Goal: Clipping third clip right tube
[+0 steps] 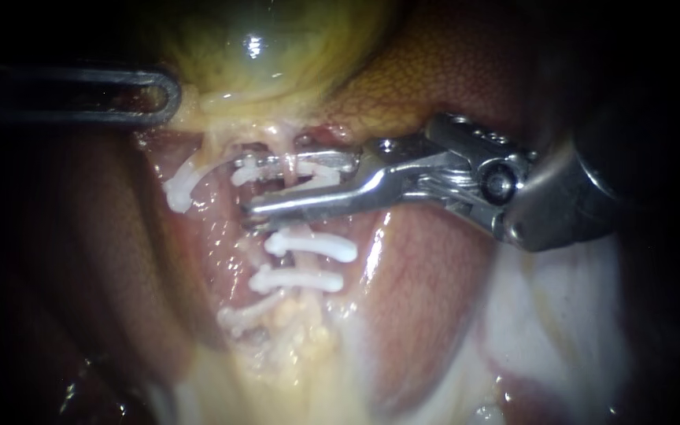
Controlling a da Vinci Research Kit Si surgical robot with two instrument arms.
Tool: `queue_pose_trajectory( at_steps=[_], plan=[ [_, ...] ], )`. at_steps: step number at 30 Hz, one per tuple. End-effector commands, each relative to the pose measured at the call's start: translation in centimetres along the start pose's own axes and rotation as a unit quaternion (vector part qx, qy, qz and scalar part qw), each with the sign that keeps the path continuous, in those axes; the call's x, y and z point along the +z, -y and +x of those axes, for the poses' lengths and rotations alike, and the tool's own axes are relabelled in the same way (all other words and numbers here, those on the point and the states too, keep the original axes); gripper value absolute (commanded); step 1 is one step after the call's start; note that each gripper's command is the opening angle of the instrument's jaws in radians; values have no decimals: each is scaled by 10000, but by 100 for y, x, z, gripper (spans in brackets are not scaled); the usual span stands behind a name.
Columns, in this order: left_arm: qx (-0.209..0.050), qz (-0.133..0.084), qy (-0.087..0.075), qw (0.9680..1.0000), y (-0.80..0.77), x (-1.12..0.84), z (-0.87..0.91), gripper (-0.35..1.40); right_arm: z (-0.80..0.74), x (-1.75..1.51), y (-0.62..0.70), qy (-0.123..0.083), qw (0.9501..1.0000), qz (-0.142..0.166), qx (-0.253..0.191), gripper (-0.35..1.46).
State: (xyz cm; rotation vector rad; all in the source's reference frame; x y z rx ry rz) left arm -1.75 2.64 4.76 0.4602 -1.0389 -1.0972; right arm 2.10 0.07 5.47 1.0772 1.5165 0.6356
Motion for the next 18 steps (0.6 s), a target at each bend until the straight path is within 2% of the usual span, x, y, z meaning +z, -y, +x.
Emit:
queue_pose_trajectory(
  at_steps=[1,8,17,18],
  plan=[
    [-2,-5,1,10000,0,0,0,-35,0,0,-1,-9,10000,-13,3,39],
    [-2,-6,2,10000,0,1,0,-35,3,-5,-6,-54,9998,-154,152,17],
    [-1,-8,3,10000,0,1,1,-35,0,-11,-7,-40,9996,-179,206,-35],
    [-1,-8,3,10000,0,1,1,-35,-1,-11,-7,-43,9996,-183,202,-35]
  ],
)
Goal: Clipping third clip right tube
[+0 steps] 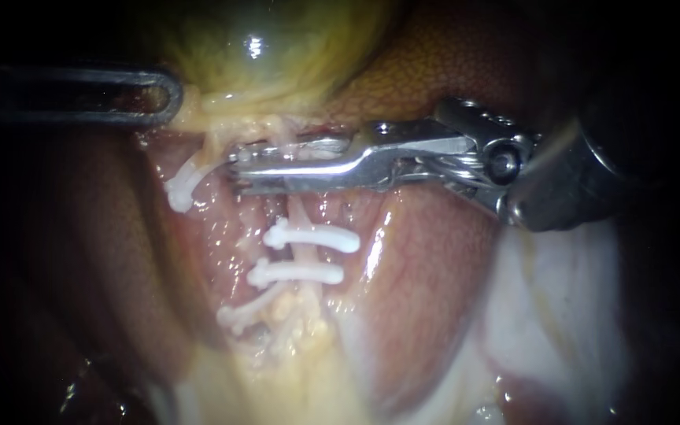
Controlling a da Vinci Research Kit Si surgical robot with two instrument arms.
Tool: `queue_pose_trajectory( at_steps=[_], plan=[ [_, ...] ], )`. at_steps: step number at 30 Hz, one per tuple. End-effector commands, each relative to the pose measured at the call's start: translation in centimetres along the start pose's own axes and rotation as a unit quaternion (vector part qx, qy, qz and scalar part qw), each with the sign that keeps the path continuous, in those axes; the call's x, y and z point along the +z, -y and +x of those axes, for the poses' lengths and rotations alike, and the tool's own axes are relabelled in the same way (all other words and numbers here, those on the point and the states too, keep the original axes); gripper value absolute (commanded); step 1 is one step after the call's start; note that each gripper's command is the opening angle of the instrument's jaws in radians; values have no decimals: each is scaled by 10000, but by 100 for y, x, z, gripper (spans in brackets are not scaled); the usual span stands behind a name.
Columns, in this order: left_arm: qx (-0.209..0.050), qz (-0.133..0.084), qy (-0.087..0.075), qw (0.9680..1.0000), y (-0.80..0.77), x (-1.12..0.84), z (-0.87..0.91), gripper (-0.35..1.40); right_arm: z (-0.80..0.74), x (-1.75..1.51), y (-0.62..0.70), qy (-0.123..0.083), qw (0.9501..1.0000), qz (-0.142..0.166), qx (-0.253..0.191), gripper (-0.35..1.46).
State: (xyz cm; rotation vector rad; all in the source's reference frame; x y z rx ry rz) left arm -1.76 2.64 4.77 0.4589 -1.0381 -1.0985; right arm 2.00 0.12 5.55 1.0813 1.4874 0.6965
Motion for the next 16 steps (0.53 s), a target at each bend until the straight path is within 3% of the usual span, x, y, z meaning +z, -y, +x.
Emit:
queue_pose_trajectory(
  at_steps=[1,16],
  plan=[
    [1,0,2,10000,0,0,0,-35,-2,1,-2,4,10000,8,-12,-35],
    [2,-3,3,10000,0,1,0,-35,-13,1,-9,18,10000,30,-49,-35]
  ],
)
